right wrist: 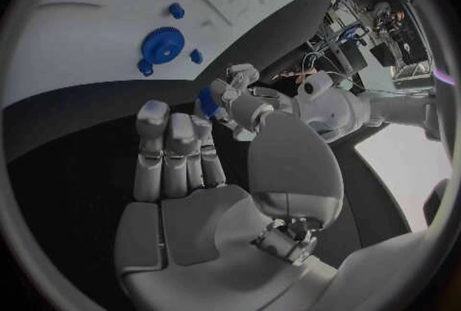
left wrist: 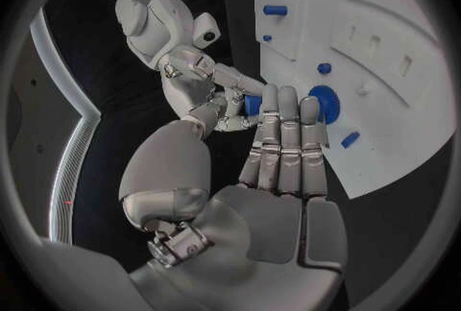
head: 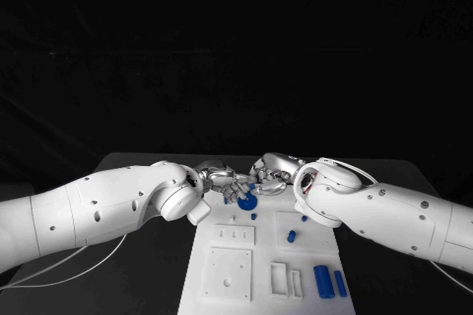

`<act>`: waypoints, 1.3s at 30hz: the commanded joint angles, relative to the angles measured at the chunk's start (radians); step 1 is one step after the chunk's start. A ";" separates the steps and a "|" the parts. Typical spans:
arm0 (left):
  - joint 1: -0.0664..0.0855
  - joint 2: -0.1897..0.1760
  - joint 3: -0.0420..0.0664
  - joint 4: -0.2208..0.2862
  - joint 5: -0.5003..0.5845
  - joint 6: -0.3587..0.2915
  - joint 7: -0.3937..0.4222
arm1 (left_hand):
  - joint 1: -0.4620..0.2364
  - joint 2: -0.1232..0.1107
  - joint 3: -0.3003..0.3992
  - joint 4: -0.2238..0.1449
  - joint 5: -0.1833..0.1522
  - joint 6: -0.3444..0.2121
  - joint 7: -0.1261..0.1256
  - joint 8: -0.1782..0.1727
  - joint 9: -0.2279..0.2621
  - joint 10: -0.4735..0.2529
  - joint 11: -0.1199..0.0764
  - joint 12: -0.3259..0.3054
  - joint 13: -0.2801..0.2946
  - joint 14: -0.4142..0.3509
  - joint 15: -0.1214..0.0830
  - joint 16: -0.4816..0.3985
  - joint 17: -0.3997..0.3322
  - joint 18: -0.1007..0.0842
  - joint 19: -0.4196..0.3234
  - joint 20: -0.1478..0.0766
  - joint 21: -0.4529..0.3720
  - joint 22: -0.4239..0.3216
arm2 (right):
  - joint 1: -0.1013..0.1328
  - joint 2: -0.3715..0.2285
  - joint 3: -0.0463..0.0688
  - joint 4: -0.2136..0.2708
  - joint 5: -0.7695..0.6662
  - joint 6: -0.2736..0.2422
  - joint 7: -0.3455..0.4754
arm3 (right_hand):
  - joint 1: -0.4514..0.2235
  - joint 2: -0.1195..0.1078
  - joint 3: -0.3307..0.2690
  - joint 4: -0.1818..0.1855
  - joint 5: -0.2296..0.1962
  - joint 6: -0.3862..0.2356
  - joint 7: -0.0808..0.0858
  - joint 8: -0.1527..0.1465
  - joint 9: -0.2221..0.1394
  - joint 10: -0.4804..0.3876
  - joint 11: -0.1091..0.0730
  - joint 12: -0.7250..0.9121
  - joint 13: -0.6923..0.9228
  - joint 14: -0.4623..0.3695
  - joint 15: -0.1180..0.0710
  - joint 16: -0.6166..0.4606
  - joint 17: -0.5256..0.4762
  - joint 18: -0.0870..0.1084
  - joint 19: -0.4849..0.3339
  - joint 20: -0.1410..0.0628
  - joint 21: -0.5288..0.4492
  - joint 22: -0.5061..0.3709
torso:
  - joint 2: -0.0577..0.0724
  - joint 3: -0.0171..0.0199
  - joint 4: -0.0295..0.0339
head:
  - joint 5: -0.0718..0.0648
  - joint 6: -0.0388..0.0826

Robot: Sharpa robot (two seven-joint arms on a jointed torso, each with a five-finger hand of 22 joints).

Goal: Assemble the parts on the task board

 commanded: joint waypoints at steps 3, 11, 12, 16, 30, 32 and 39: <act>0.001 0.008 0.000 -0.003 -0.050 0.011 -0.033 | -0.030 -0.002 -0.004 0.025 -0.004 0.006 -0.001 -0.005 -0.002 0.000 -0.003 -0.007 0.002 -0.002 -0.002 -0.006 -0.002 0.002 -0.004 0.000 -0.002 0.000 | 0.000 0.006 0.000 0.004 -0.025 0.005 -0.006 | -0.002 -0.005 -0.002 -0.003 -0.004 0.031 0.031 0.004 0.037 0.004 -0.004 -0.004 -0.001 0.002 -0.003 -0.006 0.002 0.044 0.004 -0.006 0.004 0.014 | 0.000 0.0011 -0.0014 | 0.000 -0.004; 0.001 0.014 0.000 -0.007 -0.047 0.018 -0.036 | -0.031 -0.002 0.004 0.062 -0.004 0.013 -0.004 -0.005 -0.002 0.003 -0.005 -0.009 0.005 0.000 -0.005 -0.005 0.000 0.007 -0.003 -0.003 0.001 0.000 | 0.000 0.013 0.000 0.007 -0.025 0.007 -0.007 | -0.002 -0.002 -0.001 -0.002 -0.004 0.032 0.031 0.004 0.037 0.005 -0.004 -0.004 -0.001 0.003 -0.003 -0.006 0.002 0.044 0.005 -0.007 0.004 0.014 | 0.001 0.0018 -0.0022 | -0.005 -0.008; 0.001 0.014 0.000 -0.007 -0.046 0.016 -0.035 | -0.029 0.001 0.003 0.063 -0.004 0.014 -0.004 -0.005 -0.002 0.003 -0.005 -0.009 0.005 0.001 -0.005 -0.005 0.000 0.007 -0.003 -0.002 0.002 0.000 | 0.000 0.015 -0.001 0.008 -0.025 0.009 -0.007 | -0.002 -0.002 -0.001 -0.002 -0.004 0.032 0.031 0.004 0.037 0.005 -0.004 -0.004 -0.001 0.003 -0.003 -0.006 0.002 0.044 0.005 -0.007 0.004 0.014 | 0.001 0.0017 -0.0024 | -0.005 -0.007; 0.001 0.017 0.000 -0.013 -0.046 0.007 -0.029 | -0.020 0.016 -0.001 0.063 -0.004 0.014 -0.004 -0.006 -0.002 0.003 -0.005 -0.011 0.006 0.001 -0.004 -0.005 0.000 0.007 -0.004 -0.002 0.004 0.001 | 0.000 0.017 -0.003 0.011 -0.025 0.018 -0.007 | -0.003 -0.002 -0.001 -0.002 -0.004 0.032 0.031 0.004 0.038 0.005 -0.004 -0.004 -0.001 0.003 -0.003 -0.006 0.002 0.044 0.005 -0.007 0.004 0.014 | 0.001 0.0020 -0.0014 | -0.006 -0.008; 0.001 0.021 0.000 -0.016 -0.034 0.011 -0.021 | 0.074 0.111 -0.031 -0.014 -0.003 0.033 -0.010 0.001 0.003 0.008 -0.008 -0.015 0.014 0.003 -0.005 -0.003 0.004 0.006 -0.010 -0.001 0.012 0.002 | 0.000 0.025 -0.006 0.013 -0.029 0.031 -0.008 | -0.003 -0.001 -0.001 -0.003 -0.003 0.032 0.030 0.004 0.039 0.006 -0.004 -0.004 -0.001 0.003 -0.003 -0.006 0.002 0.044 0.006 -0.007 0.004 0.014 | 0.000 0.0022 -0.0014 | -0.007 -0.012; 0.001 0.022 0.000 -0.016 -0.034 0.016 -0.020 | 0.086 0.129 -0.042 -0.040 -0.001 0.049 -0.017 0.006 0.005 0.014 -0.011 -0.015 0.017 0.007 -0.007 -0.002 0.005 0.005 -0.009 -0.003 0.014 0.001 | -0.001 0.028 -0.007 0.010 -0.030 0.032 -0.008 | -0.003 0.000 -0.001 -0.003 -0.003 0.033 0.030 0.004 0.039 0.006 -0.004 -0.004 -0.001 0.004 -0.003 -0.006 0.002 0.044 0.006 -0.007 0.004 0.014 | 0.001 0.0023 -0.0016 | -0.012 -0.012; 0.001 0.024 0.000 -0.018 -0.034 0.006 -0.016 | 0.126 0.177 -0.028 -0.123 0.020 0.088 -0.030 0.011 0.005 0.036 -0.021 -0.014 0.023 0.017 -0.012 0.003 0.007 0.001 -0.004 -0.008 0.022 -0.003 | -0.002 0.033 -0.010 0.004 -0.030 0.036 -0.008 | -0.004 0.000 -0.002 -0.003 -0.003 0.033 0.030 0.004 0.039 0.006 -0.005 -0.004 -0.001 0.004 -0.003 -0.005 0.002 0.044 0.006 -0.007 0.004 0.014 | 0.001 0.0019 -0.0010 | -0.009 -0.015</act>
